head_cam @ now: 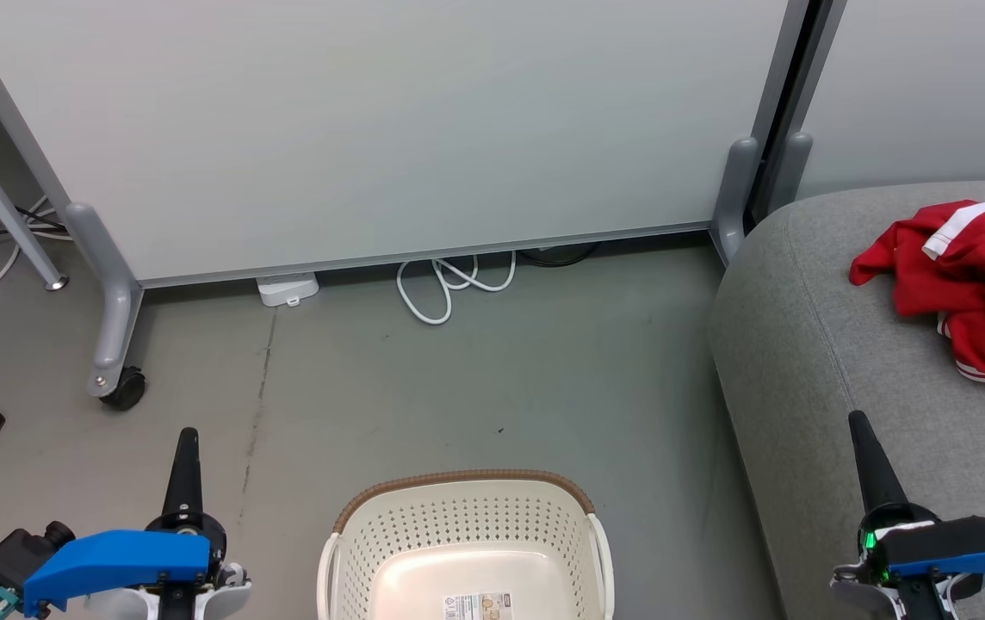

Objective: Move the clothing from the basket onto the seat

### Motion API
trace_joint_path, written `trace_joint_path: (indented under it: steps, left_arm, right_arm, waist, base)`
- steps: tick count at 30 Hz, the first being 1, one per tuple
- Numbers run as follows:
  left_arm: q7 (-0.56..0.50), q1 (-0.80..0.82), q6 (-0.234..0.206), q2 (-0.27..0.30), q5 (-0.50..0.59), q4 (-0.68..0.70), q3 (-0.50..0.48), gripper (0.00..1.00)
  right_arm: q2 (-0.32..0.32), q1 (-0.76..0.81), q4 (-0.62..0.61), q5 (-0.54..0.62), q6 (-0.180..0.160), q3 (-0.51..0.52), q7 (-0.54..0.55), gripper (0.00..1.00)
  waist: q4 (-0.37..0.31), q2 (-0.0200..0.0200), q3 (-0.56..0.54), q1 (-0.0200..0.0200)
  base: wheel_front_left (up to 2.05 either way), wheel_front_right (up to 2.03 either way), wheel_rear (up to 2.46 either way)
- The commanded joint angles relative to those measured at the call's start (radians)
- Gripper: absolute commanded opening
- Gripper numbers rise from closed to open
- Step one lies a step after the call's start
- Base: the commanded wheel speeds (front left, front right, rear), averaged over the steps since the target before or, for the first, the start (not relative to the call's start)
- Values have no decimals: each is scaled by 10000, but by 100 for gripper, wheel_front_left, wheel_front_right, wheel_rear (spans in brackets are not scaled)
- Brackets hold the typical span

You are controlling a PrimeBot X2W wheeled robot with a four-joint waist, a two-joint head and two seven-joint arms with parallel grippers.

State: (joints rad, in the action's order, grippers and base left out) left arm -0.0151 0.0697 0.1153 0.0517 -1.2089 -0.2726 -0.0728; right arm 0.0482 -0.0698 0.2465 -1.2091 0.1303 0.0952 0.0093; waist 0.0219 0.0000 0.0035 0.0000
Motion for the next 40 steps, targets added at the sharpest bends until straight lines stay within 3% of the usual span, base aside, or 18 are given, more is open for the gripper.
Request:
trace_joint_path:
  steps: [1, 40]
  left_arm:
    - [-42, 245, 90, 10, -211, 117, -55, 0]
    - [-863, 420, 178, -14, -3422, 266, -378, 0]
  right_arm:
    - [30, -238, -81, -220, 5, 26, 97, 0]
    - [32, -406, -36, -3421, 7, 174, 914, 0]
  waist:
    - [-4, 0, 0, 0]
    - [-175, 0, -3, 0]
  base:
    - [0, 0, 0]
    - [0, 0, 0]
